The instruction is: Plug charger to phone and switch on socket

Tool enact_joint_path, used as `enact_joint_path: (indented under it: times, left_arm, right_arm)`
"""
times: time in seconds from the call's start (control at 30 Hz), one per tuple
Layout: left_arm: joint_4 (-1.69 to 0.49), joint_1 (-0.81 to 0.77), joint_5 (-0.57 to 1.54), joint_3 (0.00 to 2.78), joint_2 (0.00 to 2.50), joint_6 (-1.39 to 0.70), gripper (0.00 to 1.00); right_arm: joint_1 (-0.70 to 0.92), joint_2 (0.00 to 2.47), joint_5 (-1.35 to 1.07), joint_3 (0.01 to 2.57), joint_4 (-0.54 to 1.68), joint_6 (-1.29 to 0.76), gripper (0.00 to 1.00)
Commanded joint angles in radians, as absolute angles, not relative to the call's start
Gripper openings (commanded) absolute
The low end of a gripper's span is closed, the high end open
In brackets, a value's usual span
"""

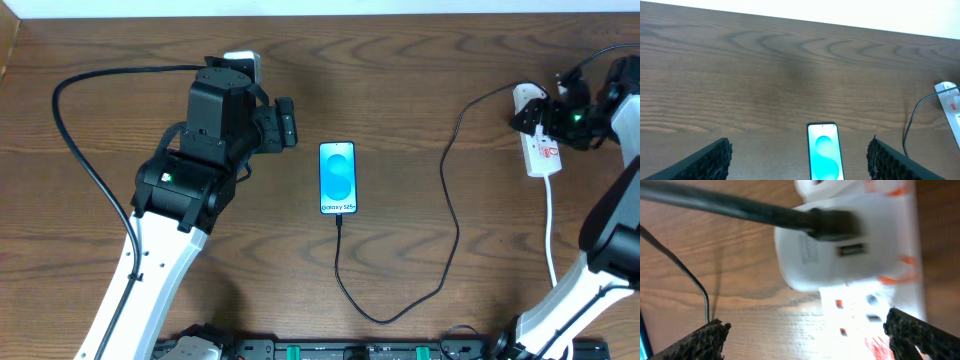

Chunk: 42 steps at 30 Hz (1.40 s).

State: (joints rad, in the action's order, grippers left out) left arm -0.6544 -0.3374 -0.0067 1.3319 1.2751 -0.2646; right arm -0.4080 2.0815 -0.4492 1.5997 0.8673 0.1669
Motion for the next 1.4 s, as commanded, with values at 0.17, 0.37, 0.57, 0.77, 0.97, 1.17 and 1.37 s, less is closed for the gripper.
enact_joint_path:
  times: [0.17, 0.37, 0.57, 0.77, 0.97, 1.17, 1.37]
  left_arm:
    - [-0.655, -0.336, -0.023, 1.33, 1.269, -0.255, 0.86]
    - [-0.655, -0.336, -0.023, 1.33, 1.269, -0.255, 0.86]
    - [-0.655, -0.336, -0.023, 1.33, 1.269, -0.255, 0.86]
    - [-0.655, -0.336, -0.023, 1.33, 1.269, -0.255, 0.86]
    - [-0.655, -0.336, -0.023, 1.33, 1.269, -0.255, 0.86]
    - [-0.655, -0.336, -0.023, 1.33, 1.269, -0.255, 0.86]
    - [-0.659, -0.336, -0.023, 1.33, 1.269, -0.255, 0.86]
  right_arm:
    - [-0.409, 1.728, -0.254, 1.604, 0.944, 0.002, 0.99]
    - [-0.408, 1.562, -0.351, 1.604, 0.973, 0.0, 0.99]
    - [-0.408, 1.518, -0.35, 1.604, 0.973, 0.001, 0.99]
    - [-0.408, 1.52, -0.35, 1.604, 0.973, 0.001, 0.99]
    - [-0.408, 1.52, -0.35, 1.604, 0.973, 0.001, 0.99]
    - [-0.408, 1.52, -0.35, 1.604, 0.973, 0.001, 0.99]
    - [-0.408, 1.52, -0.35, 1.604, 0.973, 0.001, 0.99]
